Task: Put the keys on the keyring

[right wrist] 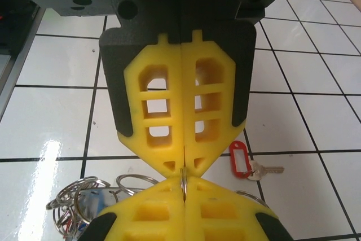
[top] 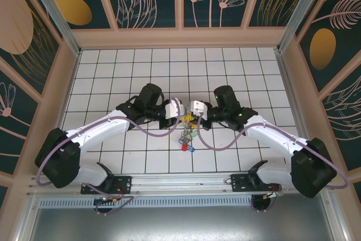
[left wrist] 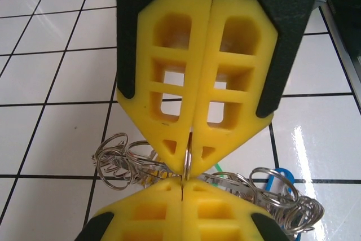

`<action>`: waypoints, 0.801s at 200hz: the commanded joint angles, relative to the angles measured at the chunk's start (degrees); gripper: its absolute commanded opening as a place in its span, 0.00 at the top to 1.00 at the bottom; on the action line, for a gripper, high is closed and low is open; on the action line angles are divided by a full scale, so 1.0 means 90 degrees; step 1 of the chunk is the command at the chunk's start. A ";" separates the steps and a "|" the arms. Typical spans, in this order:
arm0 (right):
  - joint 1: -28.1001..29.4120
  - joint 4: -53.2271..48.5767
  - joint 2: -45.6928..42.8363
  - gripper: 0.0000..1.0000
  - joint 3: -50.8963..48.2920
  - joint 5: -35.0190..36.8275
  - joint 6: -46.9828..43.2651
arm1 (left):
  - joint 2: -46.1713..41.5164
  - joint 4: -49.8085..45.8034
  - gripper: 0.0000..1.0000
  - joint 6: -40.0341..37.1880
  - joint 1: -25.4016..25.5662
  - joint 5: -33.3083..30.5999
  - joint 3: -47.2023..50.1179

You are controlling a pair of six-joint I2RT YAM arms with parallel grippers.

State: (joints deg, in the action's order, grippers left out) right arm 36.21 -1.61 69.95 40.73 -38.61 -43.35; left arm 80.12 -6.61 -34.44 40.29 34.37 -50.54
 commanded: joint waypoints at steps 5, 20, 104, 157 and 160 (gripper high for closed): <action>-0.0097 0.1350 -0.0468 1.00 -0.0694 -0.0310 0.0754 | -0.0233 0.0629 0.96 0.0264 0.0037 0.0291 0.0115; -0.0234 0.2569 -0.0721 1.00 -0.1144 -0.0510 0.1460 | -0.0300 0.0836 0.87 0.0407 0.0040 0.0364 0.0247; -0.0349 0.5488 -0.1132 1.00 -0.2220 -0.0619 0.3173 | -0.0114 0.1367 0.78 0.0782 0.0035 0.0805 0.0250; -0.0308 0.5826 -0.1054 1.00 -0.2316 -0.0481 0.3292 | -0.0099 0.1959 0.76 0.1221 0.0037 0.1091 0.0210; -0.0307 0.5862 -0.1037 1.00 -0.2326 -0.0476 0.3306 | -0.0095 0.2023 0.76 0.1273 0.0039 0.1115 0.0215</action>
State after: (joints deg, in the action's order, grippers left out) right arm 33.34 43.09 61.12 20.14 -42.00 -15.64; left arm 78.74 5.85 -26.63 40.49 40.51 -48.25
